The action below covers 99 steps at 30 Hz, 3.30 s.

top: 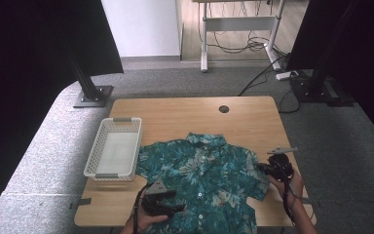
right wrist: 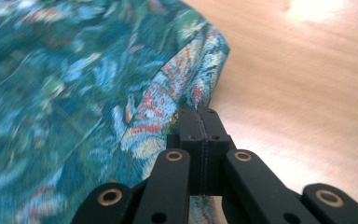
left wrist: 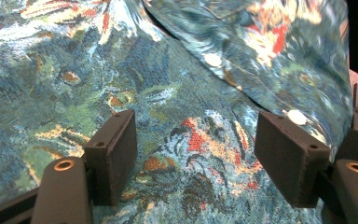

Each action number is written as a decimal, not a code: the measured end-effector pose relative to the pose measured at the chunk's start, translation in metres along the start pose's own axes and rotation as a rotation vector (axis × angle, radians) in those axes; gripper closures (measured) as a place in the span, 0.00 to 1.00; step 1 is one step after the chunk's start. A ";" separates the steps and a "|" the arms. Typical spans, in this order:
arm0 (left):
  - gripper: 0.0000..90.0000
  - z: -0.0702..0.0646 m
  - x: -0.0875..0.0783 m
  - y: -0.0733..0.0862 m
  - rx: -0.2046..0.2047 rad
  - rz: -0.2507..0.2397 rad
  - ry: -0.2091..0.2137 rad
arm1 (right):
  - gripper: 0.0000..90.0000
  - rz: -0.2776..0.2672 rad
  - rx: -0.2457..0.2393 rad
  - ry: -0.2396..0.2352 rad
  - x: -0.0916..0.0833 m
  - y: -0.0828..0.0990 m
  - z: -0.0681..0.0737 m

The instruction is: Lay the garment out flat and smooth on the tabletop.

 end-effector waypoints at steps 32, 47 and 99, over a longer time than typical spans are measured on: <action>0.32 -0.003 0.002 0.000 0.003 0.001 -0.011 | 0.36 -0.068 -0.009 -0.201 0.018 0.033 0.120; 0.31 -0.005 0.003 0.000 0.004 0.000 -0.027 | 0.24 -0.090 -0.073 -0.113 0.019 0.050 0.137; 0.25 -0.002 -0.013 -0.001 -0.036 -0.014 -0.080 | 0.23 -0.098 -0.128 -0.095 0.014 0.056 0.128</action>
Point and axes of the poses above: each handheld gripper's, and its own axes: x roughly forward along the jaws, y roughly out of its underside, z roughly to its left, the point moved 5 cm from there along x, roughly forward along the jaws, and after that the axes turned 10 degrees about -z, right-handed, at the moved point
